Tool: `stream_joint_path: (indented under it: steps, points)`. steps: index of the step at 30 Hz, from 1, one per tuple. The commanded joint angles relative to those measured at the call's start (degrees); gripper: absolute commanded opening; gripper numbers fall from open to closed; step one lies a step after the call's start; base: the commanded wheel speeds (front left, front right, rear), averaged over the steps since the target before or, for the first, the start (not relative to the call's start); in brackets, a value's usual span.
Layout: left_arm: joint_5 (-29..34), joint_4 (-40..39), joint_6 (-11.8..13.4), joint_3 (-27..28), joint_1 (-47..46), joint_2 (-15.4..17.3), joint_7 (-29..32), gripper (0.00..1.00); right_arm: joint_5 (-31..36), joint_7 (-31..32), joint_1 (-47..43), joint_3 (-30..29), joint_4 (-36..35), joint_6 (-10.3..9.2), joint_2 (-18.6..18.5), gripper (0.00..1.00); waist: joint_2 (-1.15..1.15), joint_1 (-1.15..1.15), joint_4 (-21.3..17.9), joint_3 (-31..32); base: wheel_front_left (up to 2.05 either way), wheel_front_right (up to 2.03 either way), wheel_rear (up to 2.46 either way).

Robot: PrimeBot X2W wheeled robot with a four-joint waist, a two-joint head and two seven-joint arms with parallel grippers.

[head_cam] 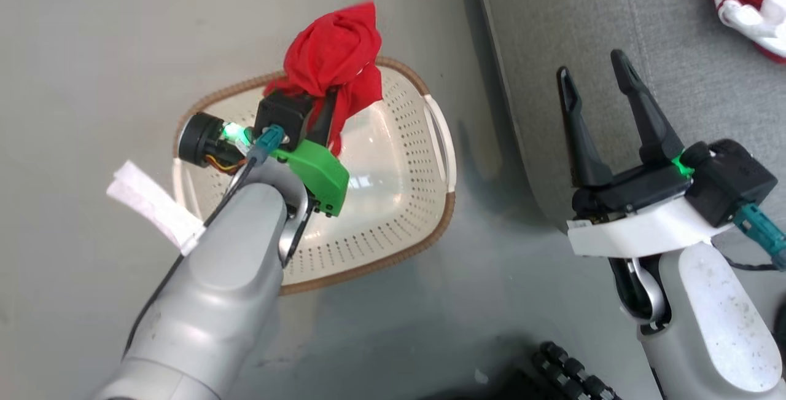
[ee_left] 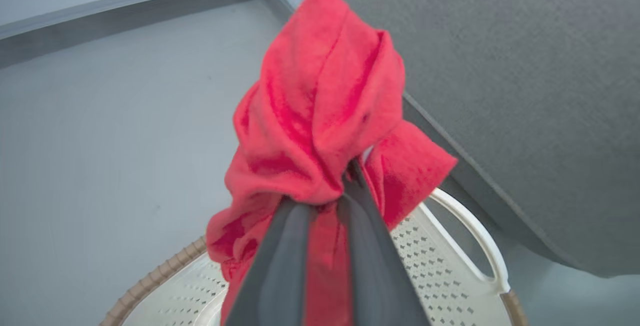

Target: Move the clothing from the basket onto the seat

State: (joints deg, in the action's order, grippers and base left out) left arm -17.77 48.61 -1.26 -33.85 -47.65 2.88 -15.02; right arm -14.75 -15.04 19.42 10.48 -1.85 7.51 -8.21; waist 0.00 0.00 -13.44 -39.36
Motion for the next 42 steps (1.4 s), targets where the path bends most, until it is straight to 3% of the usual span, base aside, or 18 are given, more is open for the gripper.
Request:
stream_joint_path:
  steps: [1,11,20,30,42]
  points:
    - [-0.1,-2.7,0.5,0.9,2.4,0.4,-0.2,0.00,0.6,0.0,-1.4,-0.3,0.5,-0.04,-0.5,1.00,0.00,0.00,4.3,8.0,0.00,0.00,0.00]
    - [1.7,-24.6,1.4,7.5,13.9,1.1,-0.1,0.00,1.6,3.2,-7.6,-1.6,0.5,-0.04,-0.1,1.00,0.00,0.00,7.8,18.1,0.00,0.00,0.00]
    - [3.3,-39.3,-0.1,11.4,20.1,0.9,-0.1,0.00,2.4,6.5,-12.3,-2.4,-1.3,-0.04,0.4,1.00,0.00,0.00,10.2,24.8,0.00,0.00,0.00]
    - [3.6,-47.8,-1.6,13.2,28.5,1.7,-0.1,0.00,3.1,9.7,-17.2,-2.0,-3.3,-0.04,1.3,1.00,0.00,0.00,10.7,31.0,0.00,0.00,0.00]
    - [2.7,-50.5,-0.6,12.7,37.0,2.7,-0.1,0.00,3.8,12.1,-22.1,-2.2,-5.1,-0.04,2.4,1.00,0.00,0.00,10.1,35.3,0.00,0.00,0.00]
